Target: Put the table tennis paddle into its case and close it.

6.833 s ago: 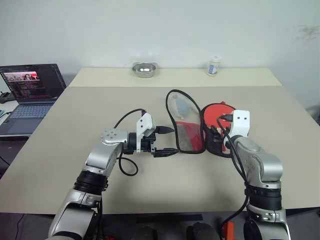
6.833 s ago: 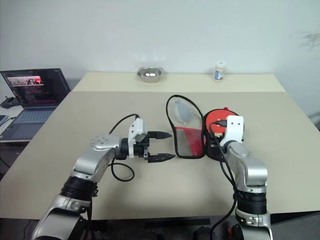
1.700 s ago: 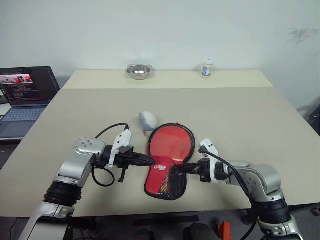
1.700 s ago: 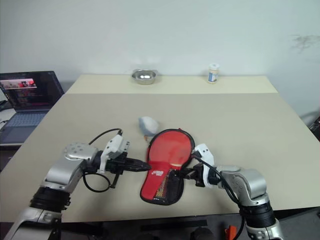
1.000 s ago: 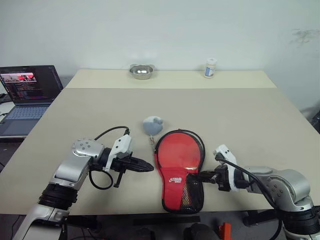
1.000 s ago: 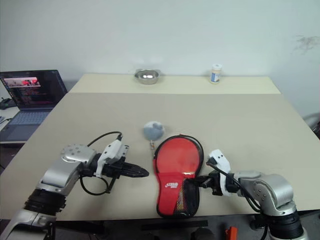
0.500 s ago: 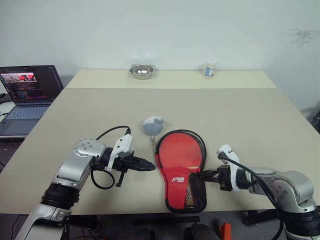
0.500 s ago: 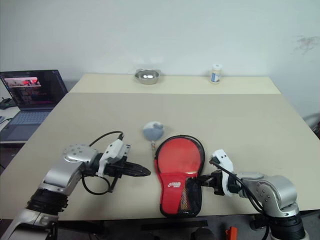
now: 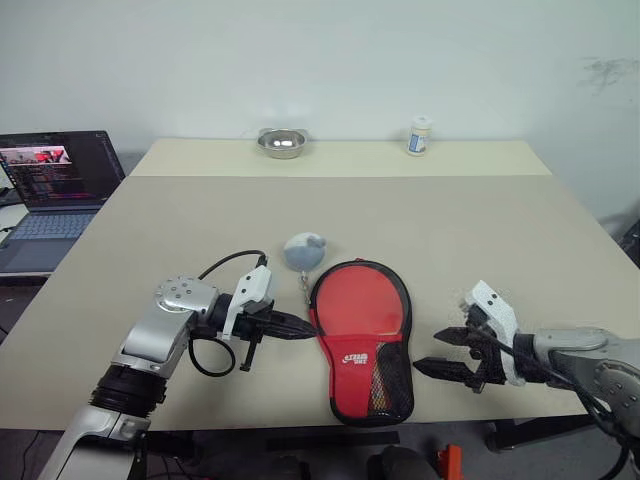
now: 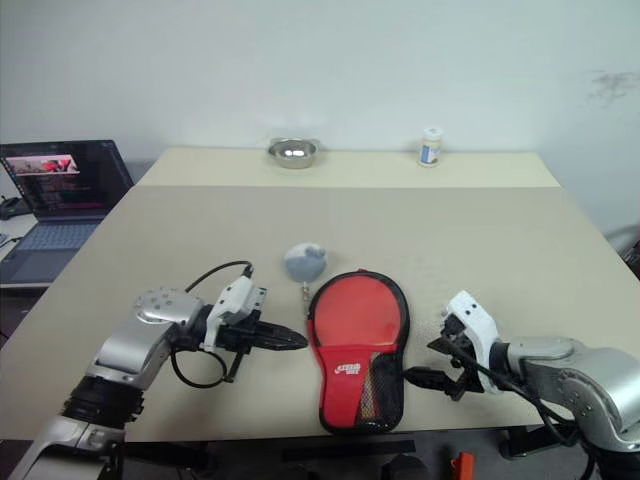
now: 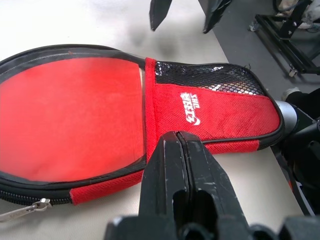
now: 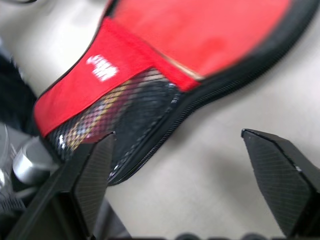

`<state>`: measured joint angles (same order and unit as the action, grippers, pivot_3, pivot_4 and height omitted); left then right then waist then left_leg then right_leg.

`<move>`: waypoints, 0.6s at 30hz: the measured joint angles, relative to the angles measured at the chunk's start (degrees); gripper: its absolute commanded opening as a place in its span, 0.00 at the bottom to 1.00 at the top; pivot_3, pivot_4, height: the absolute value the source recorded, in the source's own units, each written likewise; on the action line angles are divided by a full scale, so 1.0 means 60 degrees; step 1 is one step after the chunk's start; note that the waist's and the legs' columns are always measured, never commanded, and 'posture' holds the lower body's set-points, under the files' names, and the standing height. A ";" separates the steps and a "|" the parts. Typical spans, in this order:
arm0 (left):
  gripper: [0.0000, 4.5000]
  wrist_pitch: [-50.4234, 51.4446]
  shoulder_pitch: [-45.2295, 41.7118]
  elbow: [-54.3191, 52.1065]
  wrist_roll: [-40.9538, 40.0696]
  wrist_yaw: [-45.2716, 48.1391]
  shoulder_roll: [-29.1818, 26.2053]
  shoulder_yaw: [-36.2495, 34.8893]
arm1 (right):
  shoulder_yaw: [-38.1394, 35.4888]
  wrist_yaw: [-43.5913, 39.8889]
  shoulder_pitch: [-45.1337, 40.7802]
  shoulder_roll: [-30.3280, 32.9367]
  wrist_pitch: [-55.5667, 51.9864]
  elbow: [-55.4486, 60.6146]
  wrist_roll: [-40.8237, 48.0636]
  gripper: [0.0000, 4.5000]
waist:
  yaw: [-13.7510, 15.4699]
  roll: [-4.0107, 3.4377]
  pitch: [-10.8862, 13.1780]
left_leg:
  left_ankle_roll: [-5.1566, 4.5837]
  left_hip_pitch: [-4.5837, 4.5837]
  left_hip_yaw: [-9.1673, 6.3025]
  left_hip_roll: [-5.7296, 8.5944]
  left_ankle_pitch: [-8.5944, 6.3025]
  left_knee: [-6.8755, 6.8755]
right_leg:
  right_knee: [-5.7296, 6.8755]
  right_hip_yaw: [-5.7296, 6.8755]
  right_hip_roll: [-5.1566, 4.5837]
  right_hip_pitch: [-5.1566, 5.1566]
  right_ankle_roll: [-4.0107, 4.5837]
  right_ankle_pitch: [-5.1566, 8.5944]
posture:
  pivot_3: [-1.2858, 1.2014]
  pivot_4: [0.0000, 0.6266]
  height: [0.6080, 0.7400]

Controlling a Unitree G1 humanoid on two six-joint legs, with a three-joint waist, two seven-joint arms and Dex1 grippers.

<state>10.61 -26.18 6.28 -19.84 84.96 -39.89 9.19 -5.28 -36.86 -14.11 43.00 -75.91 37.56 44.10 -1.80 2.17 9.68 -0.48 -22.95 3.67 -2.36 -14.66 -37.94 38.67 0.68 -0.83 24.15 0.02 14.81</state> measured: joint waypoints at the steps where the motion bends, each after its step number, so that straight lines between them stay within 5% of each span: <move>1: 0.00 -0.0001 -0.0002 0.0006 -0.0002 -0.0068 0.0011 0.0000 | 0.0008 0.0027 -0.0292 -0.0287 0.0268 -0.0064 -0.0007 0.98 | -0.0019 0.0002 0.0001 | 0.0000 0.0002 0.0004 -0.0002 0.0000 -0.0001 | -0.0001 -0.0005 0.0004 0.0001 0.0000 0.0000 | 0.52 0.24 1.00; 12: 0.00 0.0072 -0.0720 0.1072 0.0326 -0.1218 0.0188 -0.0366 | 0.3001 0.0624 -0.1467 -0.2411 0.3317 -0.2128 -0.2295 0.98 | 0.0045 0.0015 0.0011 | 0.0007 -0.0017 0.0002 -0.0006 -0.0003 -0.0003 | -0.0016 0.0003 0.0003 0.0005 0.0002 0.0000 | 0.52 0.24 1.00; 18: 0.34 0.0386 -0.0984 0.1320 0.0309 -0.2156 0.0665 -0.0642 | 0.3918 0.0923 -0.1446 -0.3109 0.4380 -0.3402 -0.3477 1.00 | 0.0064 0.0016 0.0013 | 0.0007 -0.0015 -0.0003 -0.0003 -0.0003 -0.0010 | -0.0002 0.0008 -0.0001 0.0003 0.0002 0.0000 | 0.52 0.24 1.00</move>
<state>12.93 -32.09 14.20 -17.98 72.03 -35.89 5.34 18.23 -31.32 -22.79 24.35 -49.63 17.15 23.23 -1.42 2.26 9.76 -0.44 -23.03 3.65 -2.38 -14.68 -38.00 38.66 0.72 -0.83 24.17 0.03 14.81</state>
